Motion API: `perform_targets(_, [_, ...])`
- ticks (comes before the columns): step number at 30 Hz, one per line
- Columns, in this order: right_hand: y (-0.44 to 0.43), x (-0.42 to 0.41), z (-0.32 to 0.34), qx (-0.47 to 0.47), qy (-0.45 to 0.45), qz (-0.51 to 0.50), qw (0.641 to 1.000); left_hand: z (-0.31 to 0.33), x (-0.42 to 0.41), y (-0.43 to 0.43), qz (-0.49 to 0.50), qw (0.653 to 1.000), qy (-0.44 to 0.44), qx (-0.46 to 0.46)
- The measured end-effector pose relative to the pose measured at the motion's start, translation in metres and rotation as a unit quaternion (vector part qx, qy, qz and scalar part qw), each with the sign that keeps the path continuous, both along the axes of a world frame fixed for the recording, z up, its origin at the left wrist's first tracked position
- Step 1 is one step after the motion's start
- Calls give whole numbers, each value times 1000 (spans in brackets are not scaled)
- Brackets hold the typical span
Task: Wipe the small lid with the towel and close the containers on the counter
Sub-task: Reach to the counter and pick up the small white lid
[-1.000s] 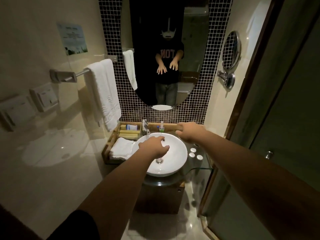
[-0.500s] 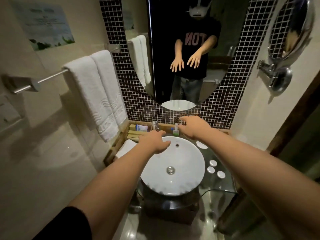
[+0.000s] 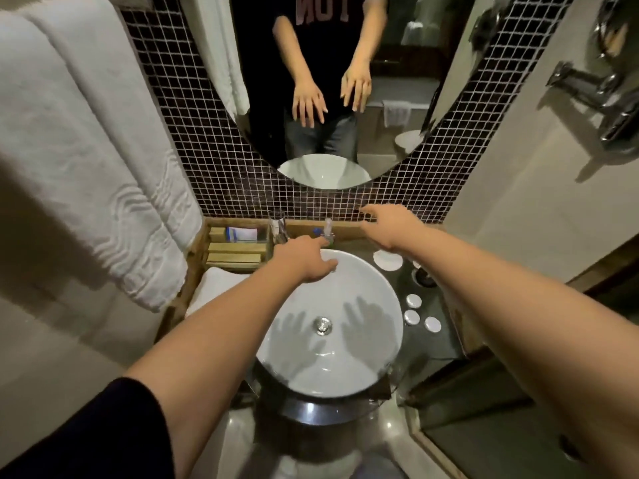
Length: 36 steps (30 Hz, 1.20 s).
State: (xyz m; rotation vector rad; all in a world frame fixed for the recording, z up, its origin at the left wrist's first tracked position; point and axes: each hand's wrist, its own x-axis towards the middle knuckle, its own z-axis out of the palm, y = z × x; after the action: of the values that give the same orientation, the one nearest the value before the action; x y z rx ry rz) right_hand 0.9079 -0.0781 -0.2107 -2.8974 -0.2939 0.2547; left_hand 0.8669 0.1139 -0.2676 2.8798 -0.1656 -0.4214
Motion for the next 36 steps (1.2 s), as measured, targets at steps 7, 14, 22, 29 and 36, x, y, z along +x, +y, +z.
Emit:
perform_targets(7, [-5, 53, -27, -35, 34, 15, 999, -55, 39, -2, -13, 998, 62, -9])
perform_targets(14, [14, 125, -87, 6, 46, 91, 995, -97, 73, -4, 54, 996, 69, -15])
perform_targets(22, [49, 163, -170, 47, 119, 157, 979, -147, 79, 8, 170, 978, 124, -17])
perform_targets(29, [0, 152, -231, 30, 176, 47, 983, -201, 100, -9, 115, 984, 130, -48])
perform_targets(36, [-81, 168, -252, -13, 156, -100, 983, -245, 134, -39, 27, 994, 93, -45])
